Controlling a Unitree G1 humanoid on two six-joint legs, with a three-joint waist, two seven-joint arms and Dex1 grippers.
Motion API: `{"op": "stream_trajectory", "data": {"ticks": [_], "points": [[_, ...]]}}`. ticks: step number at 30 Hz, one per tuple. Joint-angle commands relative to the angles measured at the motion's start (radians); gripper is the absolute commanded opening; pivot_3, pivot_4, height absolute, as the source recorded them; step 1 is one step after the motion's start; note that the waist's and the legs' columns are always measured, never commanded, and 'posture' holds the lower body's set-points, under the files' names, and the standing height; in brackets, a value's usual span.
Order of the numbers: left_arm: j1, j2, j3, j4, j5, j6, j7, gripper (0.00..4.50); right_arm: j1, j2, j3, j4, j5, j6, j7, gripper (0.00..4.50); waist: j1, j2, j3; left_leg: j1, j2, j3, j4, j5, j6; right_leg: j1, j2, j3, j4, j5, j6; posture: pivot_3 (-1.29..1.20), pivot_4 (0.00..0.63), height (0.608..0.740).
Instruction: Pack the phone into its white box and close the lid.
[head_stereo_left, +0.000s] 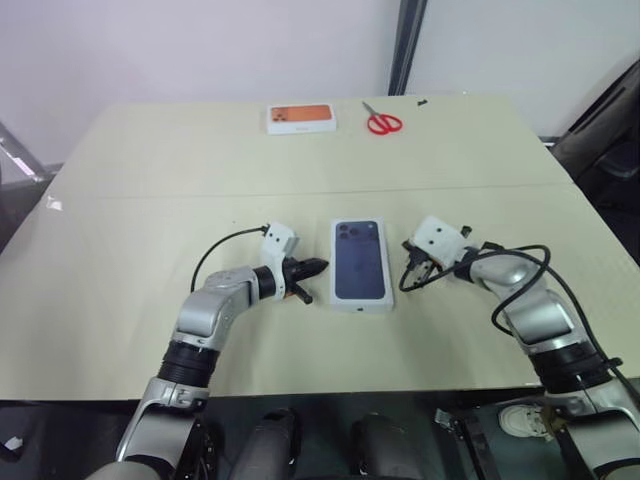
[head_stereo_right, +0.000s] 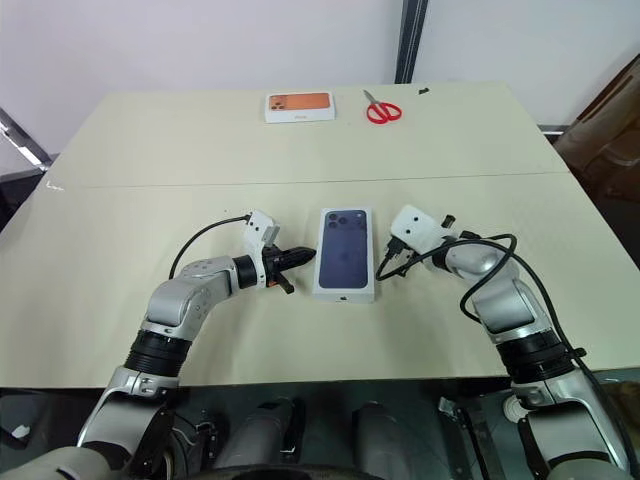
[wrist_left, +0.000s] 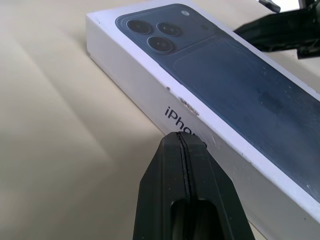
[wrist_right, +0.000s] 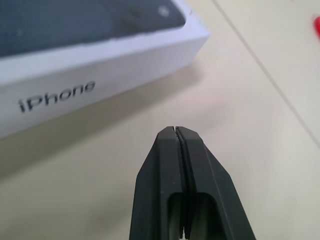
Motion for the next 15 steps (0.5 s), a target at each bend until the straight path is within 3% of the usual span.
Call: {"op": "stream_trajectory", "data": {"ticks": [1,9,15], "points": [[-0.021,-0.002,0.043,-0.032,-0.031,-0.02,0.007,0.0,-0.039,0.036,-0.085,-0.03,0.069,-0.011,-0.01,0.03,0.0,0.0,0.0,0.0,0.0,0.0,0.0,0.0,0.0,0.0,0.0,0.0,0.0,0.0,0.0,0.0,0.15,0.734],[-0.129,-0.056,0.074,-0.024,-0.084,0.006,0.034,0.0,-0.002,0.13,-0.07,-0.187,0.211,0.064,0.066,0.03,0.002,0.0,0.0,0.0,0.0,0.0,0.001,0.0,0.0,0.001,0.0,0.0,0.0,0.0,0.0,0.0,0.15,0.734],[-0.139,-0.089,-0.022,0.065,-0.009,-0.044,0.018,0.0,0.065,0.071,0.05,-0.182,0.106,0.066,0.086,0.03,0.003,0.0,0.0,0.0,0.0,0.0,0.001,0.0,0.0,0.001,0.0,0.0,0.0,0.0,0.0,0.0,0.15,0.734]]}}
